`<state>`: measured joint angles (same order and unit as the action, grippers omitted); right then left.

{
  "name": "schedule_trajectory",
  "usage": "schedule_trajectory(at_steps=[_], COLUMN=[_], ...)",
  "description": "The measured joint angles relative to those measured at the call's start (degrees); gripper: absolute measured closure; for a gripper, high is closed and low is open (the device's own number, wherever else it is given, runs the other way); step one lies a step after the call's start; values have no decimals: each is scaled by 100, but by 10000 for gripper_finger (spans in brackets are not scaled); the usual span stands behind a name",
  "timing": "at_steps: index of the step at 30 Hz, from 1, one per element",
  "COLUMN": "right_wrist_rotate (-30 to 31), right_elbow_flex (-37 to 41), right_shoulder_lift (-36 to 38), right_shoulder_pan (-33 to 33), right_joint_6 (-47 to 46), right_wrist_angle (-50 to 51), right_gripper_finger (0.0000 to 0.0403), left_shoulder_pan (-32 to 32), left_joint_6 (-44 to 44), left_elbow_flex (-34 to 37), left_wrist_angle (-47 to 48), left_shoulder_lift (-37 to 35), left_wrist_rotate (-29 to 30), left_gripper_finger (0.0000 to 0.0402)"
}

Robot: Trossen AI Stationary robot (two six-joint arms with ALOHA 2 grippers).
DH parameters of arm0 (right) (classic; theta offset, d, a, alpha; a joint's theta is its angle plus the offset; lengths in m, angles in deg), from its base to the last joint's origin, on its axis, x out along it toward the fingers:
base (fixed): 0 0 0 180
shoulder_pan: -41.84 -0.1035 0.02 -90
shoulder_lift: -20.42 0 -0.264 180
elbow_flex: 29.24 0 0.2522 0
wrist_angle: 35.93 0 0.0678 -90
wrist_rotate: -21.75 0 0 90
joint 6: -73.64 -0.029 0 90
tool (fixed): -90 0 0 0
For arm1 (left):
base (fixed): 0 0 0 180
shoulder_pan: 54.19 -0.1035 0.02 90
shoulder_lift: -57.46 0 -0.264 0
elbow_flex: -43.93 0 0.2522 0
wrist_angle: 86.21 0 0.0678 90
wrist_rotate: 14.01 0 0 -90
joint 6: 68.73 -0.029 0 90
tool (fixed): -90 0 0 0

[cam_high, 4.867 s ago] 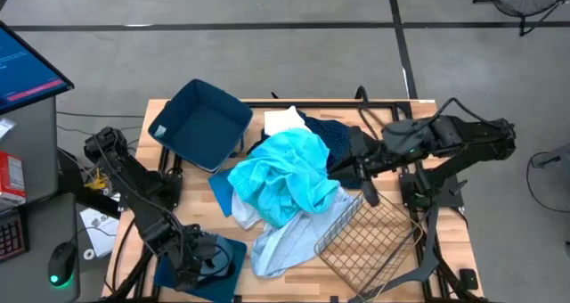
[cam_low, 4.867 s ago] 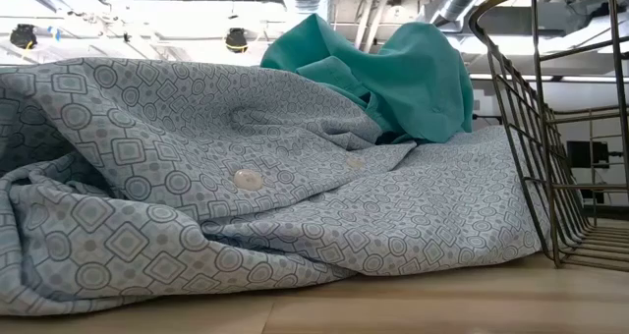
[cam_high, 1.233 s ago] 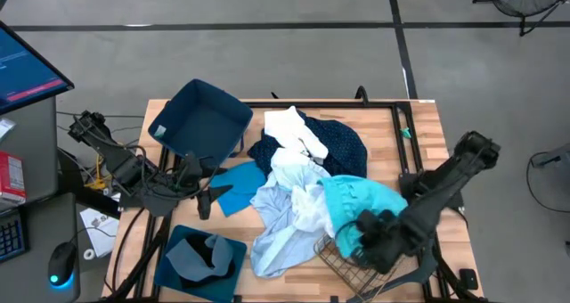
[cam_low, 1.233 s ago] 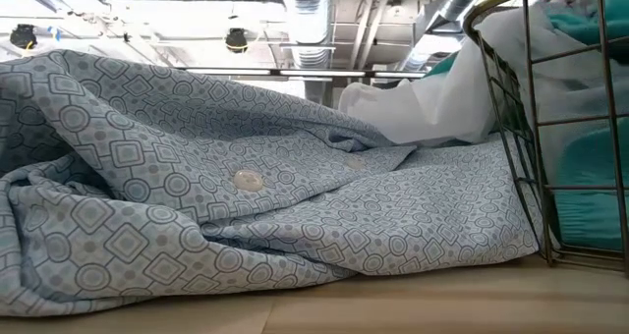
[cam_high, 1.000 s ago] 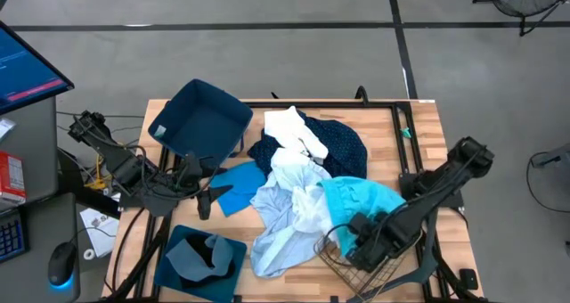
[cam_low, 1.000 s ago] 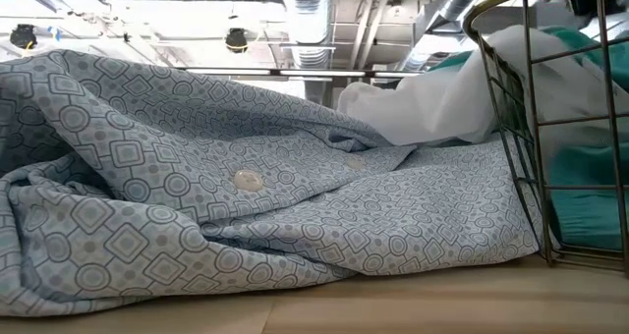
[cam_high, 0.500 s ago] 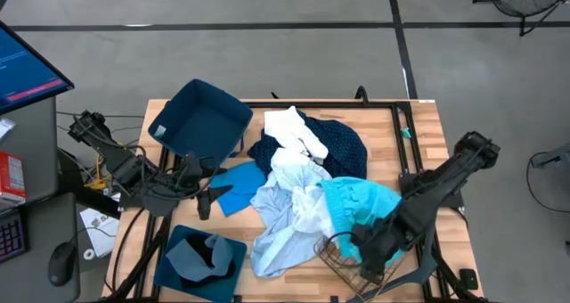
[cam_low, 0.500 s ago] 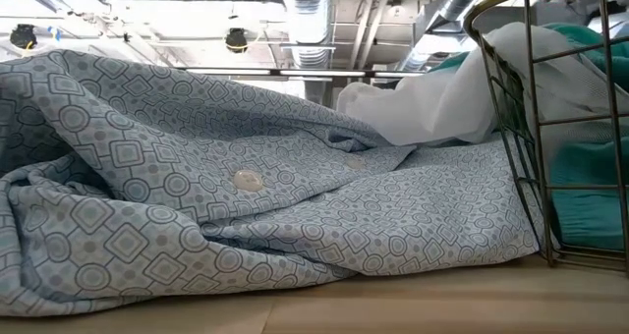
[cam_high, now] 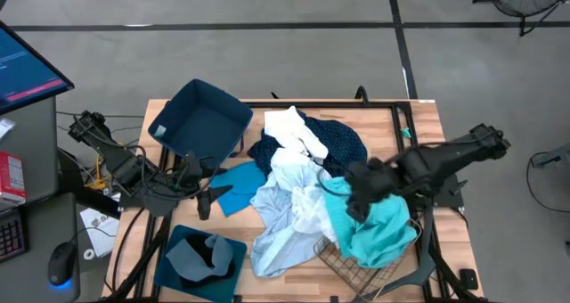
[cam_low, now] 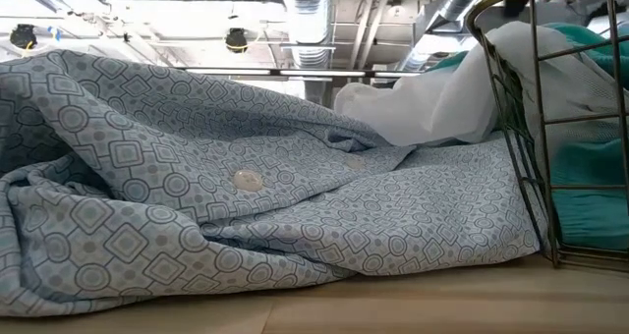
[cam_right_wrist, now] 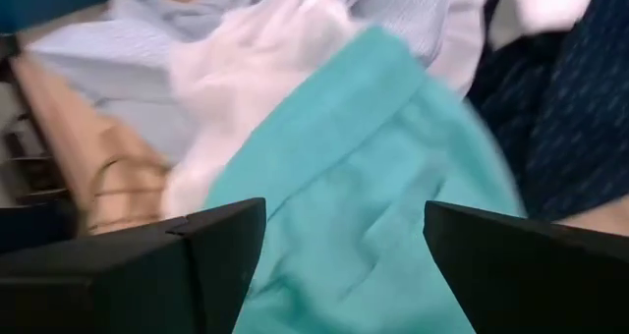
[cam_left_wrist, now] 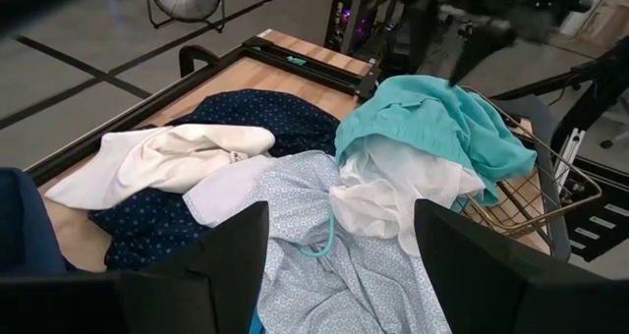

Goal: Pick & Place Cloths
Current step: Put the light blue shorts into the gold basket

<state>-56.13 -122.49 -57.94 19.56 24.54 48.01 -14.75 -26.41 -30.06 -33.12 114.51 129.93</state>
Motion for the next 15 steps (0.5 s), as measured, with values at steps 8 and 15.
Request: schedule_trajectory(at_steps=[8, 15], right_wrist_rotate=[-491, -936], right_elbow_flex=[4, 4], right_shoulder_lift=[-930, -1799], right_shoulder_pan=[889, 1138], right_joint_6=[1376, 1882], right_wrist_angle=[-191, -397], right_gripper_finger=[132, 132], left_shoulder_pan=[0, 0], left_joint_6=[2, 2], left_elbow_flex=[0, 0], left_wrist_angle=[0, 2], left_shoulder_lift=[0, 0], left_wrist_rotate=[-7, -5], left_gripper_finger=[165, 165])
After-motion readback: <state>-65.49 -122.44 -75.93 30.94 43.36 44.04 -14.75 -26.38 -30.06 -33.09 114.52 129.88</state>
